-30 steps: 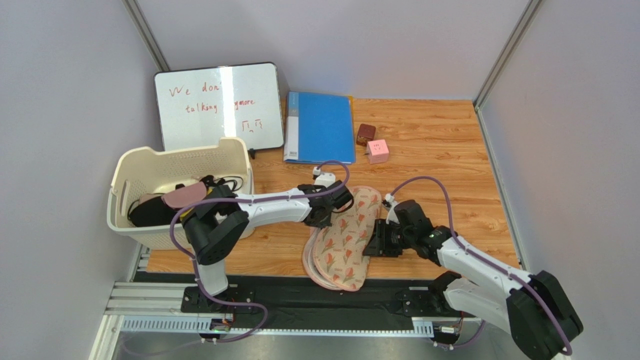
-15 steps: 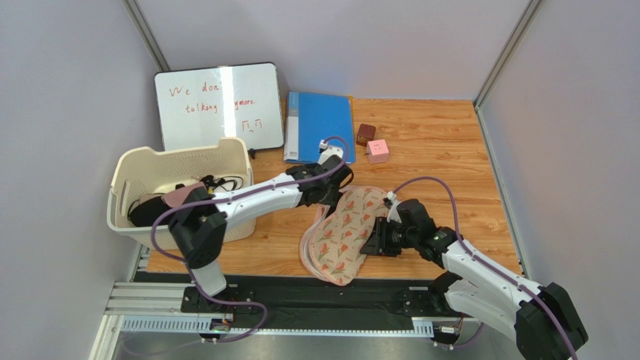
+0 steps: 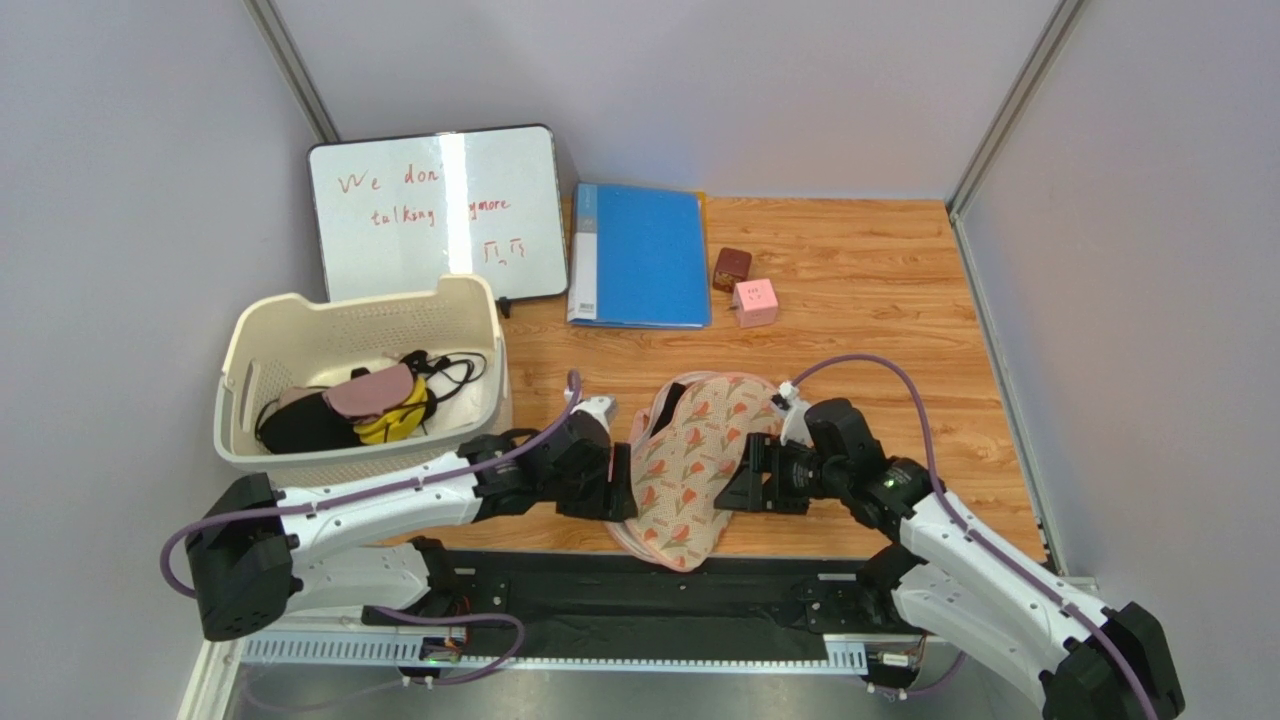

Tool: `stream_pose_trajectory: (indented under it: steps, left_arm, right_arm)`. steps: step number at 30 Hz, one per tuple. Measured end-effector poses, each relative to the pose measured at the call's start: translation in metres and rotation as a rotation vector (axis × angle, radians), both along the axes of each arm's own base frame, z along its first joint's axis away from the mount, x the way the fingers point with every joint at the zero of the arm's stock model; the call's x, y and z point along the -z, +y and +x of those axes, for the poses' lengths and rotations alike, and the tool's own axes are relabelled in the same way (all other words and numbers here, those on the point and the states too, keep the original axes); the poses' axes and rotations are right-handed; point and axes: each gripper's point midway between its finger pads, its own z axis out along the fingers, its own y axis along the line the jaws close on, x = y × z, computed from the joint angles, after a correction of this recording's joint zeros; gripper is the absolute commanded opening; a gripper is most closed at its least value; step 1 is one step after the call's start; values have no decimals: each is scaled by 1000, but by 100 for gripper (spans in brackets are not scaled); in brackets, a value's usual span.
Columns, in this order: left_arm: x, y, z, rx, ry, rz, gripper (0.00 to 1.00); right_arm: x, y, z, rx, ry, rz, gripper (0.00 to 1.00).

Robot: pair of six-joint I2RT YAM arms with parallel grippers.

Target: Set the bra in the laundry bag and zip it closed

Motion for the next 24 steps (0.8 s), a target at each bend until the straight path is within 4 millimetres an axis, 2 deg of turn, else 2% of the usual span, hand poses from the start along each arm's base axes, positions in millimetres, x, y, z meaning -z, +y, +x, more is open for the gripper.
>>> stream_pose_trajectory:
  steps: [4, 5, 9, 13, 14, 15, 16, 17, 24]
  left_arm:
    - [22, 9, -19, -45, 82, -48, 60]
    - [23, 10, -21, -54, 91, -56, 56]
    - [19, 1, -17, -89, 95, -114, 48]
    - [13, -5, -13, -119, 90, -151, 31]
    - [14, -5, -11, -129, 85, -149, 20]
    - [14, -4, -9, -140, 81, -146, 15]
    - [14, -3, -7, -152, 77, -143, 4]
    - [15, 0, -3, -165, 72, -135, 0]
    - [20, 22, 35, -273, 34, -27, 0]
  right_arm:
    - [-2, 1, -2, -1, -2, 17, 73]
    - [-1, 1, -3, -1, 6, 19, 73]
    - [7, 0, -10, -4, 46, 19, 73]
    - [11, 1, -12, -7, 69, 14, 72]
    - [11, 1, -11, -6, 72, 14, 73]
    - [11, 1, -11, -5, 72, 15, 73]
    - [11, 2, -10, -3, 72, 19, 73]
    - [10, 3, -10, 0, 73, 25, 73]
    - [14, 8, -10, 8, 101, 62, 73]
